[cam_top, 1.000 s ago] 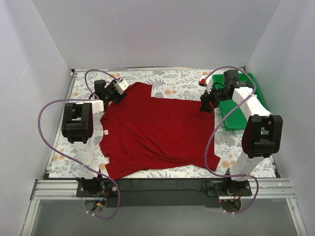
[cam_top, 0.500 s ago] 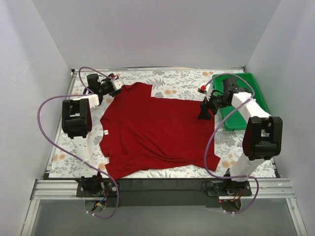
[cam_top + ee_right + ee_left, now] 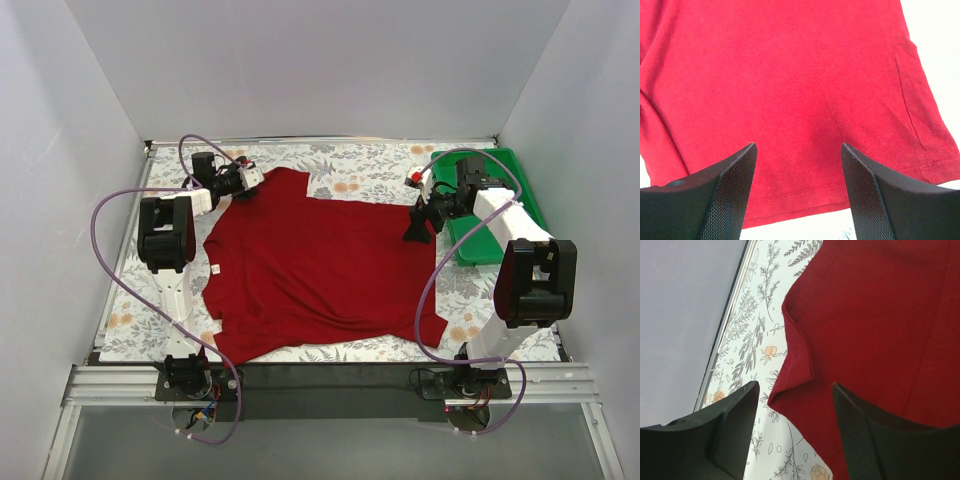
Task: Fold and stack the t-shirts
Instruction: Flatten the tshirt out
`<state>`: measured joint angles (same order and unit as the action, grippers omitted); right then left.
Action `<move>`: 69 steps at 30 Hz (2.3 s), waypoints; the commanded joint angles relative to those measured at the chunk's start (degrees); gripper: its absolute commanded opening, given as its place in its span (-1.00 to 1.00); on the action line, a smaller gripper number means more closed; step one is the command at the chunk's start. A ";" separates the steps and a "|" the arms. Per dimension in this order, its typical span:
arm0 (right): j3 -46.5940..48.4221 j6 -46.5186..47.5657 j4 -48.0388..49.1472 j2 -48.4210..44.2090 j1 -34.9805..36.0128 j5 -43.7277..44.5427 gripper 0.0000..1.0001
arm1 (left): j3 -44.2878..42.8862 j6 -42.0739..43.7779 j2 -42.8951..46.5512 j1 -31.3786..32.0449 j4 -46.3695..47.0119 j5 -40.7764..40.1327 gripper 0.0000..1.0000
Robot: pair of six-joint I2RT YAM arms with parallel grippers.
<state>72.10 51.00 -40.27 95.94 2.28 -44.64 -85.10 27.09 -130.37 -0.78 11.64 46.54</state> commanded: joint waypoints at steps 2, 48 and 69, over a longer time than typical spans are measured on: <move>-0.29 0.06 0.37 -0.84 -0.44 -2.46 0.25 | -3.14 2.18 -0.41 1.83 -0.83 -0.14 0.11; 14.82 2.52 -1.74 11.54 -1.05 17.65 0.26 | 0.28 -5.29 2.48 2.97 8.48 -8.75 -1.00; 34.95 1.11 -3.76 29.92 1.67 25.57 0.22 | 4.94 -9.69 4.33 -4.41 14.55 -7.61 -1.00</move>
<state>104.57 51.22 -42.35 125.12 3.66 -20.03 -80.20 18.09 -130.54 -4.60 24.49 38.17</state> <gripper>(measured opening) 0.610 0.020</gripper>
